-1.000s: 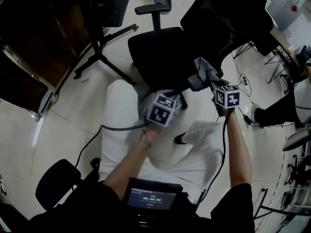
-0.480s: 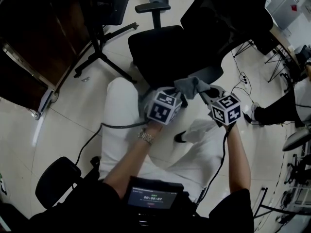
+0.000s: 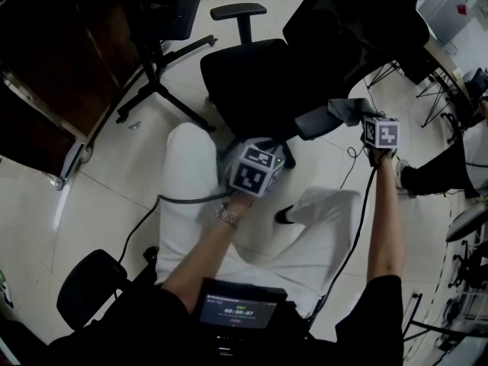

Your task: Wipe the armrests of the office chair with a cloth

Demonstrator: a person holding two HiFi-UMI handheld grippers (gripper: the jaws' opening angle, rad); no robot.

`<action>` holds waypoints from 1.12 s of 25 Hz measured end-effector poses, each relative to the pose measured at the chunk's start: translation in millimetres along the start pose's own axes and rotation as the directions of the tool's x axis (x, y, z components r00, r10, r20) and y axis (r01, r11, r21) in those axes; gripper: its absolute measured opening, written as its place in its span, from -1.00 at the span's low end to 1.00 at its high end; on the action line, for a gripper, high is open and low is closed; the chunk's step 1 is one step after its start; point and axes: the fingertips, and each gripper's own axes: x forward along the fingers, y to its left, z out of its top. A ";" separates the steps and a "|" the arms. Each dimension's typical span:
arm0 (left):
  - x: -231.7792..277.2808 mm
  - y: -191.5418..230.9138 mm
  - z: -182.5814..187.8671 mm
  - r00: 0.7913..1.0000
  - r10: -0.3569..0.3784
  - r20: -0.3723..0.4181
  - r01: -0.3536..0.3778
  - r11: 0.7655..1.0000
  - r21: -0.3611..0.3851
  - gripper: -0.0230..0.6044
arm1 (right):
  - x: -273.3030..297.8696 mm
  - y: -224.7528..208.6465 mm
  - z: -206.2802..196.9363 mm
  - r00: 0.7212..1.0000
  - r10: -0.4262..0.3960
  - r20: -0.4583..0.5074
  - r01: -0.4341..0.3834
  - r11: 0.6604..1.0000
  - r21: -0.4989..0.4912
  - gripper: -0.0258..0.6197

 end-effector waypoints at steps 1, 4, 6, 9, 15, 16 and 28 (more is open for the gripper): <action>0.4 0.9 -1.7 1.000 0.001 -0.003 -0.001 1.000 -0.004 -0.72 | 10.4 -1.0 -12.8 0.999 -0.020 -0.045 0.020 1.000 -0.018 -0.83; 1.1 3.7 -4.4 1.000 0.003 -0.008 -0.003 1.000 -0.008 -0.72 | 23.9 26.4 -24.3 0.997 0.013 -0.072 -0.017 0.998 -0.054 -0.83; 1.2 5.6 -3.7 1.000 0.004 -0.011 -0.004 1.000 -0.007 -0.72 | 22.0 41.8 -15.8 0.999 -0.002 -0.044 -0.002 0.996 -0.089 -0.83; 2.0 5.9 -1.4 1.000 0.004 -0.002 -0.004 1.000 -0.010 -0.72 | 12.9 57.2 -13.6 0.999 -0.018 -0.033 0.014 0.992 -0.129 -0.83; 1.5 2.8 -2.2 1.000 -0.001 -0.001 0.001 1.000 -0.008 -0.72 | -7.3 100.6 -39.3 0.995 0.091 -0.029 -0.094 0.990 -0.105 -0.83; 0.6 2.7 -2.5 1.000 -0.001 -0.003 0.001 1.000 -0.008 -0.72 | -11.8 110.7 -42.2 0.994 0.109 -0.029 -0.112 0.989 -0.092 -0.83; -10.4 -1.8 14.5 0.999 0.000 0.040 -0.001 1.000 0.005 -0.72 | -63.9 262.5 -25.0 0.928 0.356 0.107 -0.359 0.933 0.004 -0.83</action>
